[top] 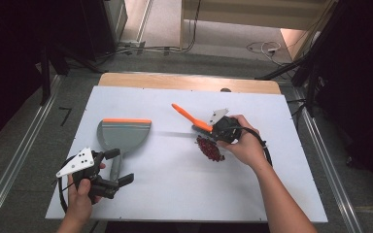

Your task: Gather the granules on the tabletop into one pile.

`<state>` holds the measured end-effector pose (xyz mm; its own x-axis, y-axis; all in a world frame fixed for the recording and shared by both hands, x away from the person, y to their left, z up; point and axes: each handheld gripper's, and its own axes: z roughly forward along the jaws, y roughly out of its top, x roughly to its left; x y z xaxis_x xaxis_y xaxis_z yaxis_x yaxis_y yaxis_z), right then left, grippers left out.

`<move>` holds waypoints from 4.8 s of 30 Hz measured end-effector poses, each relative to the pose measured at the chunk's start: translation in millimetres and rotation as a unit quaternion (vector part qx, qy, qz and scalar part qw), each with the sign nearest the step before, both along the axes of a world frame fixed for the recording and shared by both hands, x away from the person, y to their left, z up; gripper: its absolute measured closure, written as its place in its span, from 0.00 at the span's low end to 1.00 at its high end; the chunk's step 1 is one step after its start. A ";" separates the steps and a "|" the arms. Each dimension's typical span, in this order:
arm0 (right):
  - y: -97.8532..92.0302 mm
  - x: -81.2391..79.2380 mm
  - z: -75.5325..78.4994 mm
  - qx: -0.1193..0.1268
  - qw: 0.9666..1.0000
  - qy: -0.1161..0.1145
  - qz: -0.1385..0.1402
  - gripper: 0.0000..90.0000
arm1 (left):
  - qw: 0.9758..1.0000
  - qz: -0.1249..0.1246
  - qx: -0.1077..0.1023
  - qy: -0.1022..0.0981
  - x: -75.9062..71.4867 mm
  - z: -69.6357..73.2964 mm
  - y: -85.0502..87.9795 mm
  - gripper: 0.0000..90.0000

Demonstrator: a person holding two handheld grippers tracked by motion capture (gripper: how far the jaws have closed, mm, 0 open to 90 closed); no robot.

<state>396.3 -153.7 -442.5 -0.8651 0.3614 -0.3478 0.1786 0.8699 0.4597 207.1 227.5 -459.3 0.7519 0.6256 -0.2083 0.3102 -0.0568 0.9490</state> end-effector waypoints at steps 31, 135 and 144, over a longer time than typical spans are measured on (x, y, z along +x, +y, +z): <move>-49.5 -27.0 -2.0 0.060 0.972 0.024 -0.226 0.76 | 1.000 -0.004 0.006 0.001 0.5 -0.2 -4.0 0.00; -175.8 -125.0 0.6 0.279 0.912 0.076 -0.290 0.76 | 0.998 0.053 -0.012 -0.018 -2.8 -2.1 21.8 0.00; -185.2 -122.5 -3.6 0.287 0.906 0.080 -0.299 0.76 | 0.998 0.058 -0.007 -0.022 -2.5 -3.5 19.2 0.00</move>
